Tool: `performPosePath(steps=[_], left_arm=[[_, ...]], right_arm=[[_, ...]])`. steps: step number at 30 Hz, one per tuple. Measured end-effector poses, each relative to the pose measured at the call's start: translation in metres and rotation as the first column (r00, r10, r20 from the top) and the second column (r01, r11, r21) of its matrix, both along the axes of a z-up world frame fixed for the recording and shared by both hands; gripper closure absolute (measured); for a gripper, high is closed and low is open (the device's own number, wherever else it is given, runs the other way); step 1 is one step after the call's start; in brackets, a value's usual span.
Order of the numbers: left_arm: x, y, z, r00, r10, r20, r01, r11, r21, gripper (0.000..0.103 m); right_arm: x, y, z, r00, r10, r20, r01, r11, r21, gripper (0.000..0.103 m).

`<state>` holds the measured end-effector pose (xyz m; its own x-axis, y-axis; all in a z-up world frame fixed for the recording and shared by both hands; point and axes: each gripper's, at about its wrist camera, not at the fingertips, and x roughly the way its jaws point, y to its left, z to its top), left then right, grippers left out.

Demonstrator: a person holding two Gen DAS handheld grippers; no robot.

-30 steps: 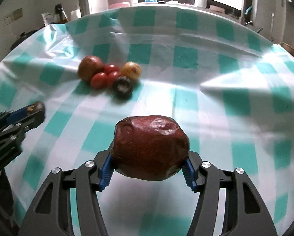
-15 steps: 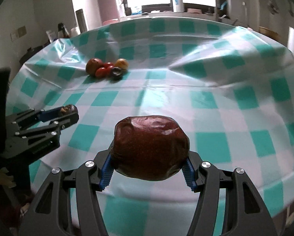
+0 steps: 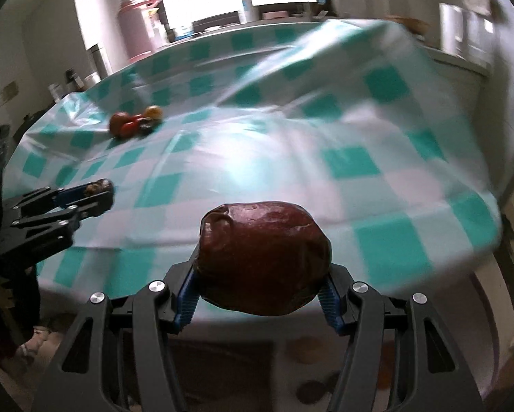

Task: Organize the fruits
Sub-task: 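Lift the apple and dark fruit and carry both over the white box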

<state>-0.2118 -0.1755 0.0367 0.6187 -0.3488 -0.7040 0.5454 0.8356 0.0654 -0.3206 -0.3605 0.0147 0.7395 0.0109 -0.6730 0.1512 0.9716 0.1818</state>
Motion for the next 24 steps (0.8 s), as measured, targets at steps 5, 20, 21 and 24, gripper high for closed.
performPosePath(steps=[5,20,21,24], left_arm=[[-0.017,-0.033,-0.006,0.995,-0.096,-0.027,0.097,0.995,0.028,0.065],[-0.102,-0.164,-0.035,0.863,-0.502,-0.052,0.504,0.848,0.166,0.064],[-0.106,-0.171,-0.04,0.851,-0.522,-0.06,0.524,0.833,0.179,0.064],[-0.118,-0.202,-0.07,0.801,-0.583,-0.136,0.598,0.771,0.219,0.064]], right_arm=[[-0.033,-0.04,-0.014,0.994,-0.108,-0.013,0.108,0.994,0.028,0.045],[-0.082,-0.122,-0.078,0.928,-0.339,-0.156,0.344,0.939,0.006,0.045],[-0.081,-0.127,-0.086,0.92,-0.349,-0.18,0.356,0.935,0.004,0.045],[-0.075,-0.138,-0.107,0.892,-0.377,-0.251,0.381,0.924,-0.034,0.045]])
